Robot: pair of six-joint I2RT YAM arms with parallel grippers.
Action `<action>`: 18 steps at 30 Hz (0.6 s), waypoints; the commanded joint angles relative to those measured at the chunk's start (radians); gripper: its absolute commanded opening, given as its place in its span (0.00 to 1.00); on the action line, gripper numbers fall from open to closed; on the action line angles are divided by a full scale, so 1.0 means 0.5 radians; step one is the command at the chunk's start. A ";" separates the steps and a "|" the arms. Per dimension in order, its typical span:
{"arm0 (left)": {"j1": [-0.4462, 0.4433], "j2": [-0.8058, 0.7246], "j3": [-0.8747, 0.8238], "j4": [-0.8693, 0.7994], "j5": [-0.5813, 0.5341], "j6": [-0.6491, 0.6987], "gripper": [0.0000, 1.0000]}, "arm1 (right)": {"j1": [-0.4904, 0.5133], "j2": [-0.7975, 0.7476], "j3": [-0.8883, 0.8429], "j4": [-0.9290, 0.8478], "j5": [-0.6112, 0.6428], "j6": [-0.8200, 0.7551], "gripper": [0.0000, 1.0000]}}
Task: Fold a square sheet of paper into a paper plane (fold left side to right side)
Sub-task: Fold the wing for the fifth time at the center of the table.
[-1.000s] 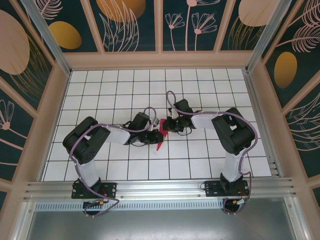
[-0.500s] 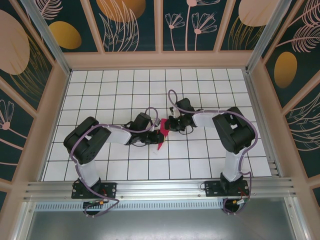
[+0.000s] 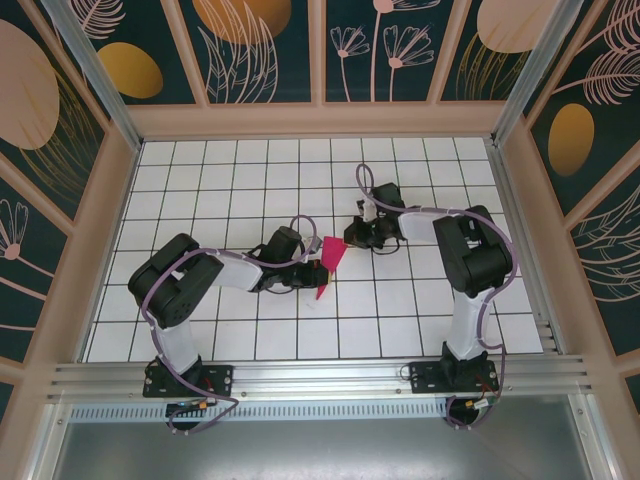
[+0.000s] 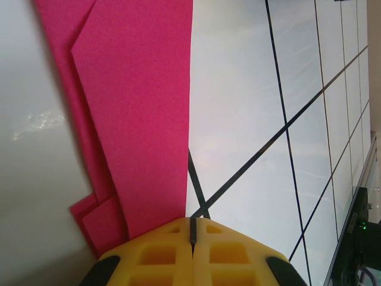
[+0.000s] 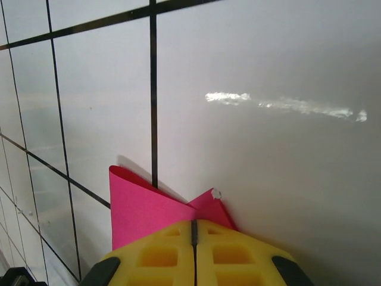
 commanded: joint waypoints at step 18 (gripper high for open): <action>-0.038 0.056 -0.030 -0.352 -0.146 -0.016 0.05 | 0.290 -0.688 -0.428 0.087 0.335 0.165 0.12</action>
